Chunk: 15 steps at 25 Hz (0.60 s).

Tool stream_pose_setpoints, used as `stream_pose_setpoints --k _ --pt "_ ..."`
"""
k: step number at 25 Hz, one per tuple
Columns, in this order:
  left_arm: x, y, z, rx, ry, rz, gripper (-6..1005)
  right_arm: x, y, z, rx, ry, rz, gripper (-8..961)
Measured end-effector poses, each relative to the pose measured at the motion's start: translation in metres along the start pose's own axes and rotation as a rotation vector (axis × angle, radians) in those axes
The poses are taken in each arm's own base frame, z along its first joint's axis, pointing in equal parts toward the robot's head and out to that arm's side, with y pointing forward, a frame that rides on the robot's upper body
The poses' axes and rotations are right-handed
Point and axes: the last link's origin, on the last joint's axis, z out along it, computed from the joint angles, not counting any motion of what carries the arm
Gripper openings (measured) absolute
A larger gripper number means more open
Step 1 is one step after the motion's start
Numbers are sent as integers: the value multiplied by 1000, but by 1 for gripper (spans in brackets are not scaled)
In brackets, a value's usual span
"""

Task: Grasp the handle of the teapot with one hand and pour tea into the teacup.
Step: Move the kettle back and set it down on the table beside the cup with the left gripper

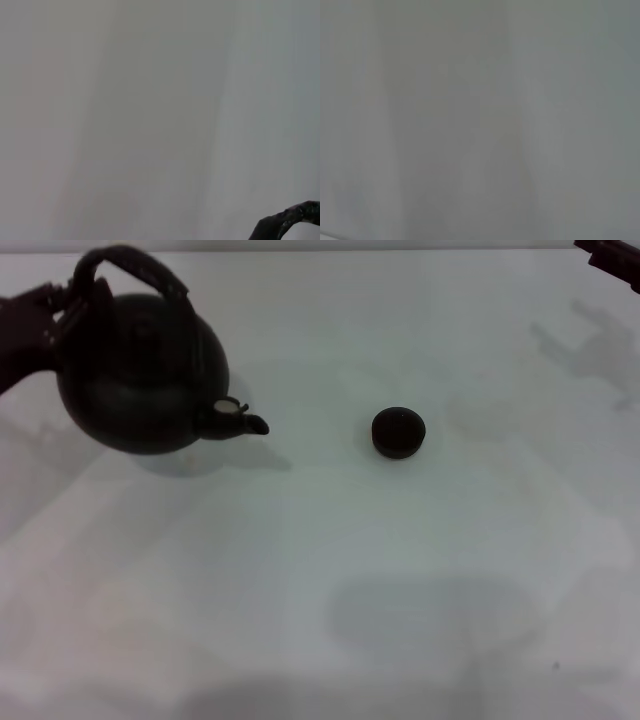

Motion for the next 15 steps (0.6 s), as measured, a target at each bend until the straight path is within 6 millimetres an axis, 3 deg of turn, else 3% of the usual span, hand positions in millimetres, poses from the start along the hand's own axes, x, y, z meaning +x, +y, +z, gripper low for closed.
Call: stream_pose_setpoints --k 15 --pt "-51 3 -12 116 -60 -23 174 1 -1 1 1 21 -16 816"
